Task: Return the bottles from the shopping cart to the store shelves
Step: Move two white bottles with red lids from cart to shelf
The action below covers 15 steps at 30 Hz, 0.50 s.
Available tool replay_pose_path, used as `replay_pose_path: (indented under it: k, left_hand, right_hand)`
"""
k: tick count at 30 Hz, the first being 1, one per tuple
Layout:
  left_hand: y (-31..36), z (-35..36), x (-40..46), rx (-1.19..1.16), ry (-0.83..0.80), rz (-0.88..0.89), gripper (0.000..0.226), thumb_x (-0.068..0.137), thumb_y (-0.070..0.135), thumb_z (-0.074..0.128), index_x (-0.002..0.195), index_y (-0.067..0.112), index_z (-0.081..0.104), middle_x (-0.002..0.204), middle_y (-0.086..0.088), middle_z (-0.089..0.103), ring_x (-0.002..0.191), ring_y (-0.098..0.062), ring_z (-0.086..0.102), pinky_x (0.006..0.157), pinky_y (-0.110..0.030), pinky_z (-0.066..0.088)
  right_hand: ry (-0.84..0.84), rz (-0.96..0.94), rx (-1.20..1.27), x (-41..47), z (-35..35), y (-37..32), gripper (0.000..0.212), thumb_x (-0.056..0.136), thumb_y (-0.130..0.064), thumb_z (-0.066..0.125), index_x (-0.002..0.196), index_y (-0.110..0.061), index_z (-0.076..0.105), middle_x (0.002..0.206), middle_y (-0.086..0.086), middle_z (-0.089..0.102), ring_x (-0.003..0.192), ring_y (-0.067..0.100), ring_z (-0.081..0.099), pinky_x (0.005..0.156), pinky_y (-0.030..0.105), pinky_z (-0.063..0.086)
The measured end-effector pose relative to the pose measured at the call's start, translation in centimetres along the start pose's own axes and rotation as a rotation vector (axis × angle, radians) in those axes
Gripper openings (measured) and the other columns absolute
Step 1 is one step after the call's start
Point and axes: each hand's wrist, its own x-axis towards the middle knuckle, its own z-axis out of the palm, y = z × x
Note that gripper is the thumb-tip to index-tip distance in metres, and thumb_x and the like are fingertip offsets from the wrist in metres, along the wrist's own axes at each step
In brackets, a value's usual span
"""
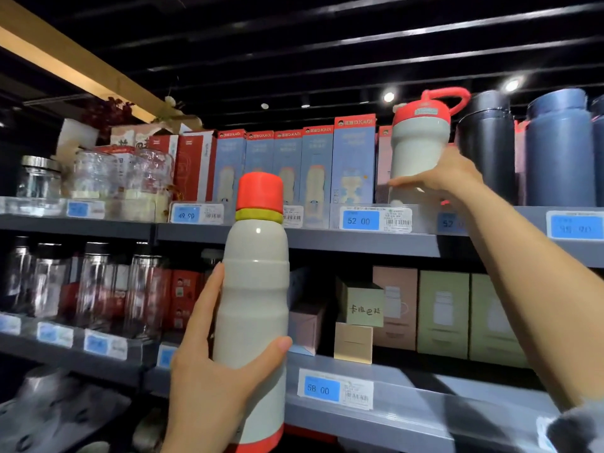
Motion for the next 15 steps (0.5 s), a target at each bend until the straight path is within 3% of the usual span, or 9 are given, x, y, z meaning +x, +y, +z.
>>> replay_pose_path:
  k: [4,7,9,11,14,15]
  left_hand:
    - [-0.8,0.6,0.3,-0.033,0.021,0.008,0.099,0.041,0.036,0.085,0.121,0.070,0.038,0.111,0.049,0.052,0.097,0.018,0.055,0.075,-0.013,0.042]
    - [-1.1,0.8,0.5,-0.043,0.046,0.011,0.101,0.040,0.037,0.091,0.119,0.074,0.039,0.115,0.043,0.054,0.098,0.017,0.055,0.076,-0.016,0.043]
    - [-1.2,0.7,0.7,-0.037,0.062,0.006,0.101,0.036,0.039,0.084,0.120,0.072,0.039,0.120,0.036,0.056,0.099,0.015,0.056,0.077,-0.018,0.043]
    - [-1.4,0.7,0.9,-0.028,0.069,0.020,0.106,0.034,0.047,0.093,0.122,0.071,0.039,0.120,0.033,0.057,0.098,0.014,0.057,0.079,-0.019,0.044]
    - [-1.7,0.7,0.9,-0.035,0.070,0.025,0.106,0.028,0.051,0.085,0.121,0.073,0.040,0.115,0.040,0.057,0.095,0.014,0.058,0.080,-0.022,0.044]
    - [-1.8,0.7,0.9,-0.034,0.069,0.023,0.107,0.029,0.048,0.090,0.120,0.074,0.040,0.114,0.041,0.056,0.094,0.015,0.058,0.080,-0.022,0.044]
  right_hand:
    - [-0.025,-0.049,-0.020,0.0,0.2,-0.6,0.093,0.052,-0.050,0.090,0.124,-0.008,0.047,0.116,0.010,0.061,0.104,0.031,0.060,0.083,0.047,0.054]
    - [-0.008,-0.034,-0.033,0.4,1.0,-0.6,0.091,0.059,-0.045,0.089,0.127,-0.006,0.042,0.123,0.014,0.057,0.109,0.033,0.059,0.087,0.047,0.052]
    - [-0.032,-0.012,-0.035,1.0,1.4,-0.6,0.094,0.063,-0.042,0.088,0.132,-0.004,0.037,0.127,0.015,0.055,0.112,0.034,0.057,0.089,0.044,0.051]
    - [-0.070,0.014,-0.045,1.7,1.8,-0.7,0.103,0.064,-0.042,0.087,0.139,-0.002,0.030,0.133,0.016,0.051,0.116,0.034,0.054,0.092,0.042,0.049]
    - [-0.092,0.046,-0.067,2.4,2.1,-0.8,0.110,0.062,-0.044,0.087,0.144,-0.003,0.026,0.135,0.015,0.050,0.119,0.033,0.052,0.088,0.038,0.045]
    - [-0.097,0.053,-0.063,2.5,2.2,-0.9,0.111,0.062,-0.044,0.087,0.144,-0.004,0.025,0.136,0.015,0.050,0.119,0.033,0.052,0.088,0.039,0.045]
